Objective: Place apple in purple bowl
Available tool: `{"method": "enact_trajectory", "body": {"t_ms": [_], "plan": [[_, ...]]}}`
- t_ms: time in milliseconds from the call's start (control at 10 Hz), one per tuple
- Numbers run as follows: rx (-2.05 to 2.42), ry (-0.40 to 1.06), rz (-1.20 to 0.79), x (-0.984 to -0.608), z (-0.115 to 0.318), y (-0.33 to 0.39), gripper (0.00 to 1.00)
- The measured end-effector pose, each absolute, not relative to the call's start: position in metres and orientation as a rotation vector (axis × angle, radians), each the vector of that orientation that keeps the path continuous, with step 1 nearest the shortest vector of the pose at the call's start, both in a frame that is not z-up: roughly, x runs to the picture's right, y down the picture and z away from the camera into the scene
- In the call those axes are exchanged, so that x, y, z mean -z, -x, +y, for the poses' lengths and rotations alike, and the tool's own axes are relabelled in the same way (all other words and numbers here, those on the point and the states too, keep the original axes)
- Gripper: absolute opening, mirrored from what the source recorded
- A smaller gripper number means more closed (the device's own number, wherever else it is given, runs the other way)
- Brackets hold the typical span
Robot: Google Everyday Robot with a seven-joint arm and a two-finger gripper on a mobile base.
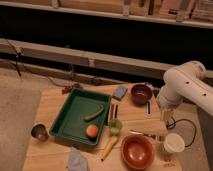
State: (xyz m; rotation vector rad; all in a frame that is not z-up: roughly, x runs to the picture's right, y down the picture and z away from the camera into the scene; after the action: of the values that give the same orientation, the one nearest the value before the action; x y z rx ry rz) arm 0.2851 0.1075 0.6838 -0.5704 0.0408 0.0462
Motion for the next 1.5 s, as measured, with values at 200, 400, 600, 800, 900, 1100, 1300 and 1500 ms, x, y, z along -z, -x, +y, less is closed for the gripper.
{"method": "enact_trajectory", "body": {"t_ms": [200, 400, 600, 800, 900, 1100, 1300, 1500], "plan": [[-0.046, 0.570, 0.041, -0.684, 0.107, -0.285, 0.65], [-0.010, 0.562, 0.025, -0.680, 0.110, -0.278, 0.65], [0.061, 0.549, -0.003, -0.673, 0.118, -0.255, 0.65], [0.133, 0.537, -0.032, -0.668, 0.124, -0.229, 0.65], [0.147, 0.535, -0.038, -0.666, 0.126, -0.226, 0.65], [0.172, 0.528, -0.049, -0.664, 0.128, -0.227, 0.65], [0.189, 0.523, -0.063, -0.663, 0.131, -0.220, 0.65], [0.223, 0.495, -0.085, -0.663, 0.130, -0.203, 0.65]]}}
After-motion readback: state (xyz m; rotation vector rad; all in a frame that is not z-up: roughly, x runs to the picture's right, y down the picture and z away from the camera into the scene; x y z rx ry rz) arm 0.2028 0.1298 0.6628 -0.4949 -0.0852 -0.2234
